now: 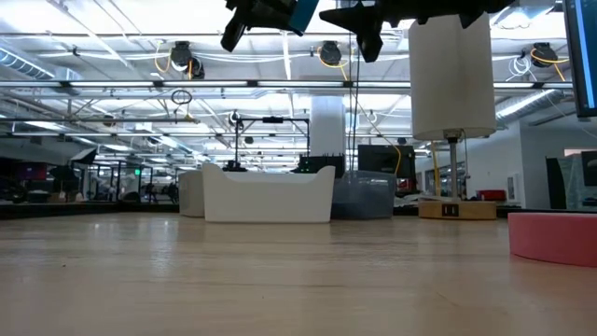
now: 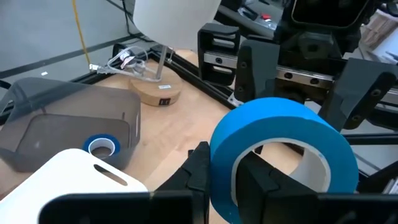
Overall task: Pick and place Stapler, Stapler remover, tape
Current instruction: Put the blue tape into the black bin
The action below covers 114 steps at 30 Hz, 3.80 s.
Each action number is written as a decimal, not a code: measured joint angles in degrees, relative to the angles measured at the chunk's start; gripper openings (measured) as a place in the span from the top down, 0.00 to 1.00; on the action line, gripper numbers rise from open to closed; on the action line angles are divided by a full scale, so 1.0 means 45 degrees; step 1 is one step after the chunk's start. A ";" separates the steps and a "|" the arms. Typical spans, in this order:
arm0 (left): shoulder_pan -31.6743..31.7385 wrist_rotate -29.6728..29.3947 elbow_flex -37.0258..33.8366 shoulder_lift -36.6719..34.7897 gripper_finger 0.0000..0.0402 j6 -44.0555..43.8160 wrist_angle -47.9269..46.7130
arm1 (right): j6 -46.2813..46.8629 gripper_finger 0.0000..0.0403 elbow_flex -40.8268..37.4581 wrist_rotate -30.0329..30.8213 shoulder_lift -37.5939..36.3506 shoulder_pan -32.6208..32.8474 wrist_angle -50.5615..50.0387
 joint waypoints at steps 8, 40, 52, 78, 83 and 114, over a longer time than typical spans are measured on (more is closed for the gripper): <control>0.0248 -0.0007 0.0019 -0.0008 0.90 0.0291 -0.0052 | 0.0667 0.52 -0.0005 0.0038 0.0151 -0.0010 0.0201; 0.0364 0.0425 0.0000 0.0266 0.90 0.0083 0.1048 | 0.0381 0.50 0.0024 0.0326 0.0234 -0.0058 0.1241; 0.0453 0.0620 0.0019 0.0738 0.90 0.0170 0.1018 | 0.0821 0.75 0.0000 -0.0448 0.0725 -0.0049 0.1449; 0.1044 0.1143 -0.0015 -0.1024 0.38 -0.1595 -0.8781 | -0.1818 0.91 0.0601 0.6005 0.0643 -0.1097 -0.1746; 0.1044 0.0328 -0.0010 -0.1065 0.38 -0.1695 -1.0127 | -0.2547 0.91 0.1779 0.6995 0.1591 -0.0837 -0.1768; 0.0651 -0.1445 -0.0005 -0.1069 0.38 -0.1666 -1.2530 | -0.2573 0.91 0.8165 0.7227 0.9120 -0.3849 -1.0521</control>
